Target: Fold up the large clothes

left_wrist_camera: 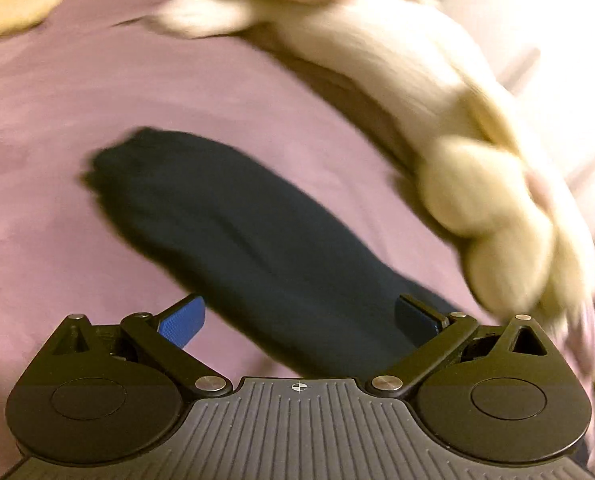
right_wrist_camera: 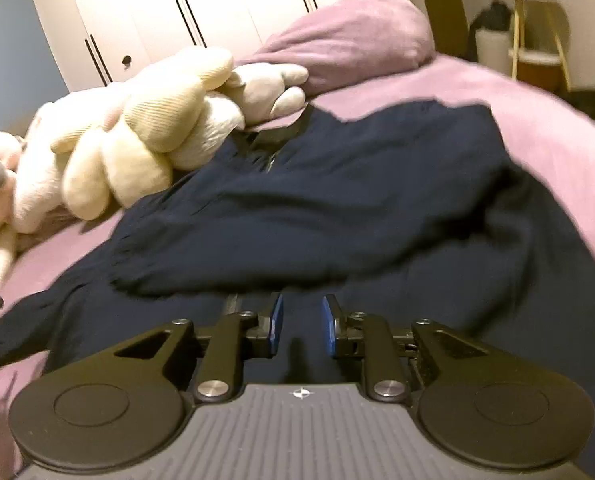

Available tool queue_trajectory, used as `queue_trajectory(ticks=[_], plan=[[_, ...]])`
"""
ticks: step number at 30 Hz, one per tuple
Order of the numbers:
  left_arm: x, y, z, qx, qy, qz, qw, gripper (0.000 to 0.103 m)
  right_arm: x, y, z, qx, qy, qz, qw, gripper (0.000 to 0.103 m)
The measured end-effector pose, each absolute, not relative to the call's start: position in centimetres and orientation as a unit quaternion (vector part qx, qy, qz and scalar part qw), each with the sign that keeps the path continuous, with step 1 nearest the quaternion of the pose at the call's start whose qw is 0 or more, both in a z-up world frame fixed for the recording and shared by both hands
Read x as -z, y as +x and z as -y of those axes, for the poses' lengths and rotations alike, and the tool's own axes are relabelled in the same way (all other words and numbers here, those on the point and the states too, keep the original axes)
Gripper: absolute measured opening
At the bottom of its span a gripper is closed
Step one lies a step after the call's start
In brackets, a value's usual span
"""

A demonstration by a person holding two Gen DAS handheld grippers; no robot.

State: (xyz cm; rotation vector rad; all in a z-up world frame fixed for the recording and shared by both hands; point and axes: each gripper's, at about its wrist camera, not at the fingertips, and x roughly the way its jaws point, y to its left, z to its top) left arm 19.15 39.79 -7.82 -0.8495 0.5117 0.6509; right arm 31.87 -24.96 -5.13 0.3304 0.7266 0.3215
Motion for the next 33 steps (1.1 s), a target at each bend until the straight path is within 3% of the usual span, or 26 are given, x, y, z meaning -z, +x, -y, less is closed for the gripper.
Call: queue_trajectory(ticks=[5, 7, 8, 10, 14, 22, 26, 29, 32, 33], plan=[[11.1, 17.1, -46.0, -0.331, -0.502, -0.213, 0.770, 0.076, 5.6, 30.2, 24.7, -0.146, 0.155, -0.375, 0.902, 0.021], [12.6, 17.1, -47.2, -0.336, -0.547, -0.198, 0.741, 0.055, 6.0, 29.8, 24.9, -0.136, 0.166, -0.389, 0.896, 0.021], [13.1, 16.8, -47.8, -0.336, -0.566, -0.183, 0.731, 0.051, 6.2, 29.7, 24.9, -0.131, 0.170, -0.396, 0.893, 0.021], [13.8, 16.5, -48.7, -0.337, -0.595, -0.167, 0.710, 0.025, 6.2, 29.5, 24.7, -0.123, 0.170, -0.399, 0.893, 0.021], [14.3, 15.9, -50.0, -0.318, -0.630, -0.156, 0.691, 0.012, 6.2, 29.5, 23.9, -0.120, 0.155, -0.402, 0.894, 0.021], [3.4, 20.1, -42.4, -0.195, -0.477, -0.148, 0.844, 0.010, 6.3, 29.6, 24.3, -0.122, 0.163, -0.400, 0.894, 0.021], [-2.7, 25.5, -32.1, -0.038, -0.381, -0.156, 0.910, 0.010, 6.1, 29.1, 25.1, -0.124, 0.177, -0.395, 0.893, 0.021], [-3.7, 29.5, -22.9, 0.042, -0.299, -0.186, 0.935, 0.014, 5.6, 28.6, 25.8, -0.128, 0.189, -0.385, 0.894, 0.021], [-1.3, 32.9, -15.7, 0.072, -0.257, -0.238, 0.934, 0.045, 5.3, 28.2, 26.6, -0.129, 0.201, -0.378, 0.895, 0.021], [-0.2, 33.7, -14.1, 0.075, -0.243, -0.254, 0.933, 0.062, 5.3, 28.1, 27.0, -0.127, 0.205, -0.377, 0.894, 0.021]])
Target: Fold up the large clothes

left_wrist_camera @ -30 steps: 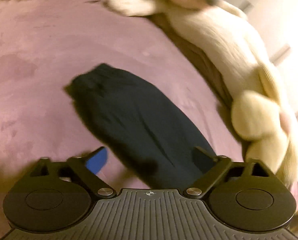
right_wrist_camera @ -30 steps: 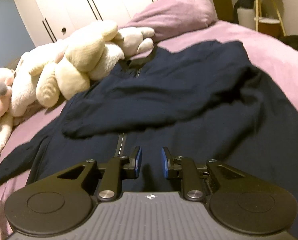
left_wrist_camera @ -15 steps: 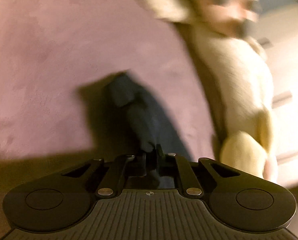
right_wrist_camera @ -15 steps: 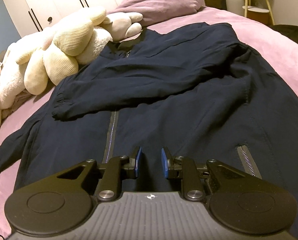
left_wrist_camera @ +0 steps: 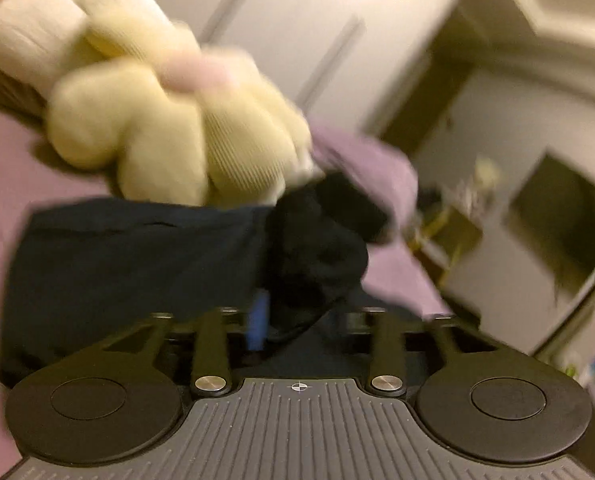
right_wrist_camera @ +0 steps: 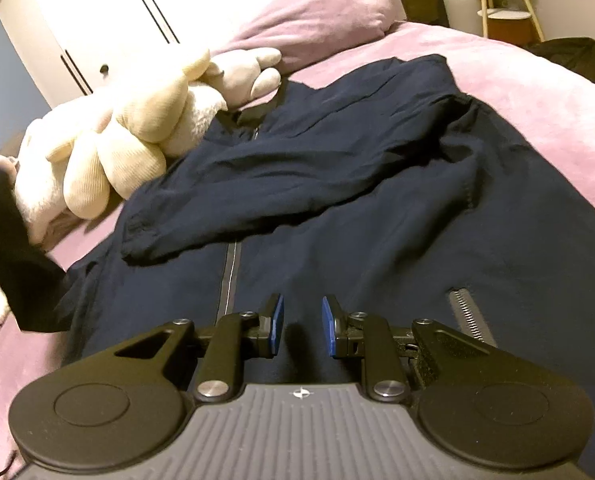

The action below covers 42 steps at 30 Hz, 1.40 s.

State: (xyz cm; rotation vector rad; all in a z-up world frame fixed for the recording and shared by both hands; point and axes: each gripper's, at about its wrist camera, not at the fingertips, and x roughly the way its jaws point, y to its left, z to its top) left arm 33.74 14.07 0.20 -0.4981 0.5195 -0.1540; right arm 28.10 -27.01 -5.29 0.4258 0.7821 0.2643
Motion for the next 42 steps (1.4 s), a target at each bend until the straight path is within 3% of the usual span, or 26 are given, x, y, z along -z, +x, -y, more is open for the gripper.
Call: queue_trajectory(ticks=[4, 6, 11, 20, 24, 29, 33, 35, 42], plan=[[3.9, 33.8, -10.3, 0.051, -0.216, -0.300, 0.928, 0.072, 5.6, 28.0, 28.4, -0.122, 0.212, -0.379, 0.893, 0.021], [5.2, 32.1, -10.6, 0.025, -0.225, -0.296, 0.928, 0.078, 5.8, 28.1, 29.1, -0.120, 0.212, -0.383, 0.891, 0.021], [6.6, 27.4, -13.7, -0.086, -0.188, -0.270, 0.940, 0.084, 6.4, 29.7, 29.6, -0.137, 0.219, -0.395, 0.882, 0.021], [8.5, 27.3, -19.7, -0.218, -0.255, -0.270, 0.903, 0.092, 4.6, 37.5, 20.6, -0.251, 0.265, -0.390, 0.845, 0.036], [9.5, 27.8, -20.8, -0.228, -0.271, -0.267, 0.897, 0.096, 4.3, 41.3, 17.3, -0.259, 0.256, -0.397, 0.842, 0.047], [10.8, 27.7, -20.5, -0.231, -0.255, -0.269, 0.899, 0.097, 6.6, 44.9, 15.3, -0.251, 0.258, -0.440, 0.823, 0.047], [10.2, 27.3, -20.7, -0.228, -0.261, -0.267, 0.899, 0.097, 6.2, 45.0, 14.3, -0.261, 0.246, -0.432, 0.828, 0.014], [9.6, 27.1, -20.3, -0.224, -0.250, -0.261, 0.905, 0.097, 4.7, 44.5, 14.2, -0.269, 0.233, -0.414, 0.838, 0.008], [8.0, 29.0, -17.5, -0.193, -0.196, -0.260, 0.926, 0.091, -3.9, 41.5, 20.8, -0.235, 0.234, -0.263, 0.906, 0.007]])
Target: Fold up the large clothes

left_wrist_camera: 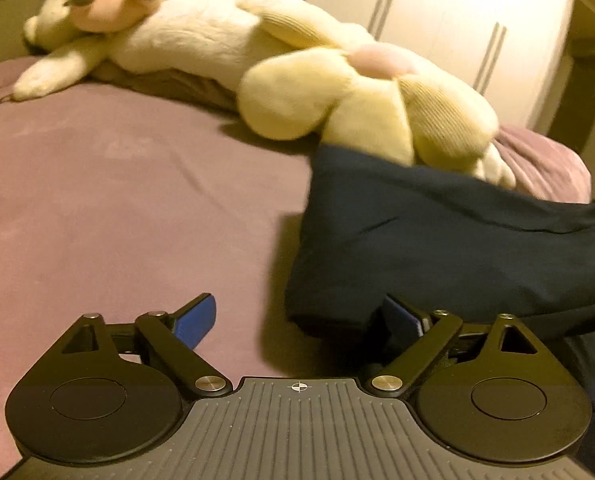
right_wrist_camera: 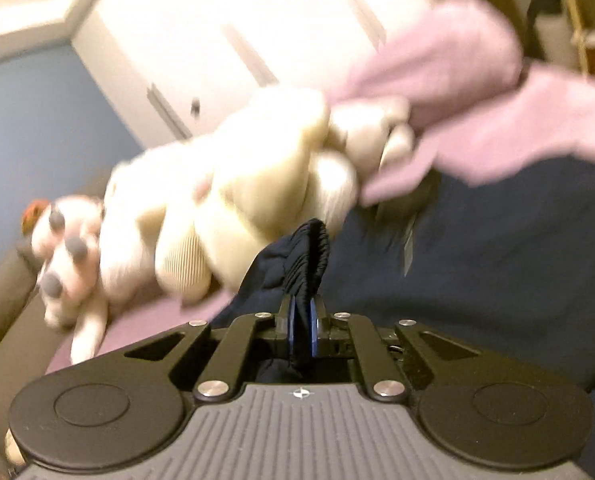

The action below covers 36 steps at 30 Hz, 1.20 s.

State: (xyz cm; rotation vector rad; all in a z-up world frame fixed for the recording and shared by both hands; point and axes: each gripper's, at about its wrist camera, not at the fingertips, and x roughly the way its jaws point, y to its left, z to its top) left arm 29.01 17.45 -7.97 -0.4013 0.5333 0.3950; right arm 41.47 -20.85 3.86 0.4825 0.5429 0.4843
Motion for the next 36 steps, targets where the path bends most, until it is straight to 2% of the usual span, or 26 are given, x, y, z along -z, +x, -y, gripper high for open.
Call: queue_trajectory(ticks=[5, 13, 19, 22, 24, 26, 30, 33, 36], plan=[[9.1, 31.7, -15.3, -0.155, -0.181, -0.297, 0.925, 0.087, -3.7, 40.9, 26.1, -0.151, 0.187, -0.245, 0.939, 0.007], [8.4, 33.5, -13.6, -0.132, -0.149, -0.313, 0.929, 0.082, 4.5, 45.1, 29.3, -0.055, 0.143, -0.363, 0.919, 0.007], [8.5, 34.1, -12.3, -0.118, -0.138, -0.326, 0.928, 0.083, 2.6, 44.2, 30.1, -0.026, 0.121, -0.302, 0.945, 0.007], [8.7, 34.0, -12.0, -0.117, -0.136, -0.334, 0.925, 0.083, 3.4, 45.0, 30.4, -0.016, 0.109, -0.310, 0.944, 0.008], [7.9, 33.7, -12.2, -0.120, -0.132, -0.329, 0.927, 0.083, 4.7, 45.6, 30.6, -0.012, 0.096, -0.327, 0.940, 0.013], [6.9, 33.6, -12.4, -0.132, -0.124, -0.319, 0.930, 0.083, 5.0, 45.8, 30.9, -0.016, 0.085, -0.333, 0.939, 0.014], [4.9, 35.4, -12.2, -0.137, -0.126, -0.294, 0.937, 0.085, 2.9, 43.9, 30.4, 0.031, 0.076, -0.278, 0.957, 0.022], [4.5, 38.4, -11.0, -0.128, -0.106, -0.283, 0.944, 0.091, 1.9, 44.4, 28.1, -0.033, 0.107, -0.267, 0.957, 0.021], [5.3, 41.1, -9.7, -0.160, -0.073, -0.276, 0.945, 0.091, 2.0, 46.1, 23.0, -0.121, 0.105, -0.283, 0.946, 0.020]])
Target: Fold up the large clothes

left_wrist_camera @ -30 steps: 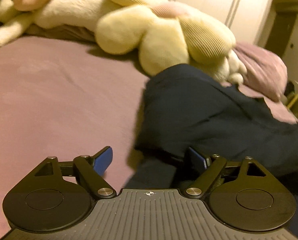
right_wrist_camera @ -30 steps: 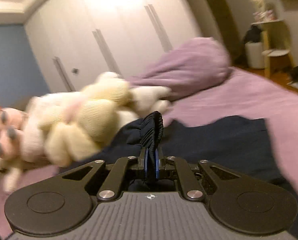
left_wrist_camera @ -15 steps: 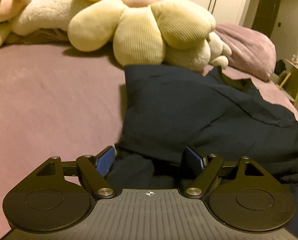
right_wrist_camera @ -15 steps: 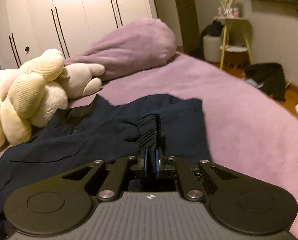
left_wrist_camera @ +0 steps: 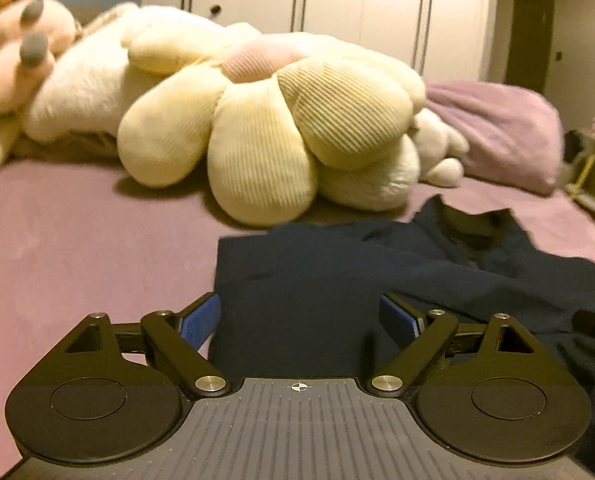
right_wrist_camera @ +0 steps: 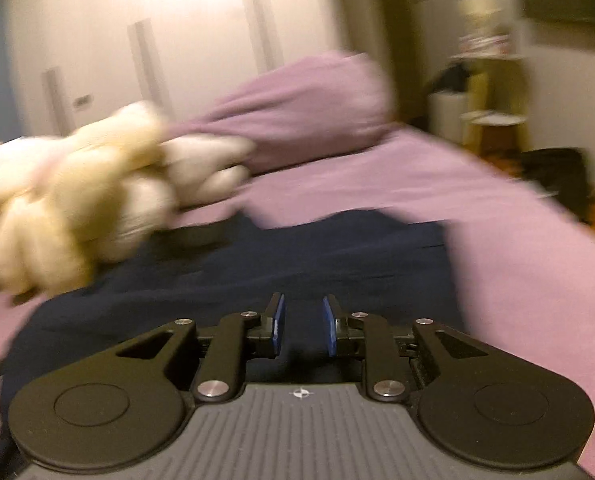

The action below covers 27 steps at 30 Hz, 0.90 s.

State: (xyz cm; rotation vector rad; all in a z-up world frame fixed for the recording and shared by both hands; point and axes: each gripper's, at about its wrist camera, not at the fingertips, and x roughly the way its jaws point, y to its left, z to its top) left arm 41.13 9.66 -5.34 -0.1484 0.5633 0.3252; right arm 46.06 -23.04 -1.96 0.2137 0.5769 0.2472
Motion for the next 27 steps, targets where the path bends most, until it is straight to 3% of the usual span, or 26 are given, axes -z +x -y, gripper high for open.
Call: queue_trajectory(ticks=[6, 9, 14, 20, 27], plan=[[9.6, 45.3, -7.6, -0.153, -0.023, -0.300, 0.941, 0.096, 5.2, 49.3, 15.9, -0.153, 0.053, -0.313, 0.936, 0.013], [11.6, 45.4, -7.2, -0.159, -0.003, -0.286, 0.945, 0.102, 8.5, 49.7, 16.5, -0.152, 0.028, -0.297, 0.942, 0.004], [10.8, 45.5, -8.0, -0.143, -0.001, -0.301, 0.943, 0.103, 8.9, 50.1, 18.3, -0.177, 0.073, -0.297, 0.936, 0.003], [10.7, 45.0, -9.7, -0.128, -0.021, -0.306, 0.943, 0.103, 7.1, 49.6, 21.9, -0.110, 0.016, -0.281, 0.953, 0.002], [11.0, 45.1, -9.2, -0.132, -0.011, -0.309, 0.942, 0.103, 8.4, 48.6, 27.8, -0.112, 0.042, -0.266, 0.957, 0.000]])
